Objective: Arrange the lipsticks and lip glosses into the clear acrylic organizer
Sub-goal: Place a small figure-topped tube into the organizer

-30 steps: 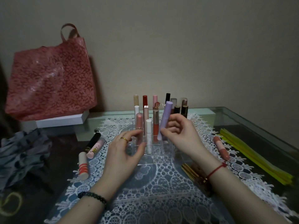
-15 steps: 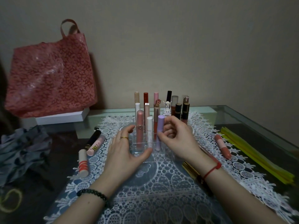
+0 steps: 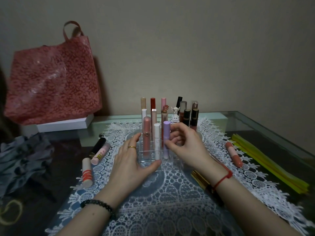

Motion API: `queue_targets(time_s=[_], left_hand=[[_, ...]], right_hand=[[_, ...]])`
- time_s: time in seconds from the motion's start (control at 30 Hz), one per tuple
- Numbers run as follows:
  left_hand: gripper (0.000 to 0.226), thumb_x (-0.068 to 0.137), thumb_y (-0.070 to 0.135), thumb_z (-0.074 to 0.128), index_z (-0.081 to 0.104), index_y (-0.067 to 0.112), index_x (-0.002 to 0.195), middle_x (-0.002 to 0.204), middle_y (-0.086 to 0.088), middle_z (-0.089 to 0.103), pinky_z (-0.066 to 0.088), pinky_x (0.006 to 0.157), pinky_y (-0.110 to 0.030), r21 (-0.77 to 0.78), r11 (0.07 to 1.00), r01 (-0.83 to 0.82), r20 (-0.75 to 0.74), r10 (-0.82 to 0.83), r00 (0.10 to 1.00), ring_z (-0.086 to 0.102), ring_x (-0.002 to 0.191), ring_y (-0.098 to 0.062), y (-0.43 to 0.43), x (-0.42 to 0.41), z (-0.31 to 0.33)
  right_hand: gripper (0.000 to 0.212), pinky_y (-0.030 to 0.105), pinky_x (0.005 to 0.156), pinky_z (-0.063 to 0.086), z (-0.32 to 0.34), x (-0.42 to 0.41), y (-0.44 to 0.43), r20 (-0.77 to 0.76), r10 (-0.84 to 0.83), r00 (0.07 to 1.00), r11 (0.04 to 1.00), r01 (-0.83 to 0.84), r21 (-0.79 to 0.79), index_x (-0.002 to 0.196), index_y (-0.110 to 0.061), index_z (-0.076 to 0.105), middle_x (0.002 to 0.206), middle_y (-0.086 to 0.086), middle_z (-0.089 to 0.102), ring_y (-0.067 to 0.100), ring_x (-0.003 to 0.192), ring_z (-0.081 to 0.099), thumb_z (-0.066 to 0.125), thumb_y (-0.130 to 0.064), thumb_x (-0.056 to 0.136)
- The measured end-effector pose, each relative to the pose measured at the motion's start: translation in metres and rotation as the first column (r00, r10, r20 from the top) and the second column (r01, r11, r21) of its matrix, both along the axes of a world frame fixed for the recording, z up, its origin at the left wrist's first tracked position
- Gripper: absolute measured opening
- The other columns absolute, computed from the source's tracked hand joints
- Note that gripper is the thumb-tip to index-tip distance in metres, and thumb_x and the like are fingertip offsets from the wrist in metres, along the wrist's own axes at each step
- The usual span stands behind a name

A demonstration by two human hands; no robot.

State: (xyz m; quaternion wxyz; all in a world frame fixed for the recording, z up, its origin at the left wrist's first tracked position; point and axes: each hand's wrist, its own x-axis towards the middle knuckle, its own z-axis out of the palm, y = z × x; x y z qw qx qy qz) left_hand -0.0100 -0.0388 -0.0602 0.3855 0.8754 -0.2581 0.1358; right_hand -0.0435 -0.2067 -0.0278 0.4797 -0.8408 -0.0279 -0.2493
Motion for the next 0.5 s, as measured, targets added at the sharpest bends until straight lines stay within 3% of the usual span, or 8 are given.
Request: queue_targets(time_s=[0.13, 0.3, 0.4, 0.5], left_hand=[[0.096, 0.062, 0.058, 0.068, 0.019, 0.032, 0.14, 0.141, 0.008, 0.033, 0.035, 0.104, -0.041, 0.011, 1.0, 0.001, 0.001, -0.001, 1.0, 0.036, 0.126, -0.012, 0.001, 0.0, 0.001], [0.097, 0.061, 0.057, 0.068, 0.018, 0.031, 0.14, 0.142, 0.007, 0.033, 0.034, 0.105, -0.043, 0.011, 1.0, 0.005, -0.01, -0.005, 1.0, 0.036, 0.127, -0.013, 0.001, -0.002, 0.002], [0.096, 0.063, 0.056, 0.068, 0.018, 0.03, 0.141, 0.143, 0.006, 0.033, 0.034, 0.105, -0.043, 0.018, 1.0, 0.011, -0.011, -0.01, 1.0, 0.036, 0.127, -0.013, 0.002, -0.001, 0.002], [0.096, 0.063, 0.055, 0.069, 0.019, 0.029, 0.141, 0.142, 0.006, 0.034, 0.034, 0.105, -0.043, 0.026, 1.0, 0.009, -0.002, -0.009, 1.0, 0.036, 0.127, -0.014, 0.003, -0.001, 0.002]], right_hand=[[0.031, 0.015, 0.065, 0.052, 0.006, -0.004, -0.003, 0.031, -0.031, 0.999, 1.0, 0.031, -0.007, 0.105, -0.02, 0.054, 0.084, 0.003, 0.061, 0.007, 0.069, 0.056, 0.065, -0.007, 0.079], [0.028, 0.01, 0.062, 0.05, 0.026, -0.016, -0.021, 0.157, -0.068, 0.985, 0.995, 0.055, 0.084, 0.097, -0.023, 0.057, 0.078, -0.005, 0.062, -0.002, 0.065, 0.058, 0.065, -0.004, 0.078], [0.026, 0.007, 0.059, 0.048, 0.039, -0.023, -0.043, 0.209, -0.157, 0.965, 0.985, 0.138, 0.102, 0.096, -0.021, 0.061, 0.076, -0.004, 0.063, -0.004, 0.062, 0.057, 0.067, -0.004, 0.077], [0.025, 0.01, 0.061, 0.05, 0.041, -0.028, -0.073, 0.165, -0.26, 0.951, 0.965, 0.258, 0.033, 0.099, -0.017, 0.062, 0.079, -0.002, 0.064, 0.002, 0.064, 0.058, 0.068, -0.008, 0.077]])
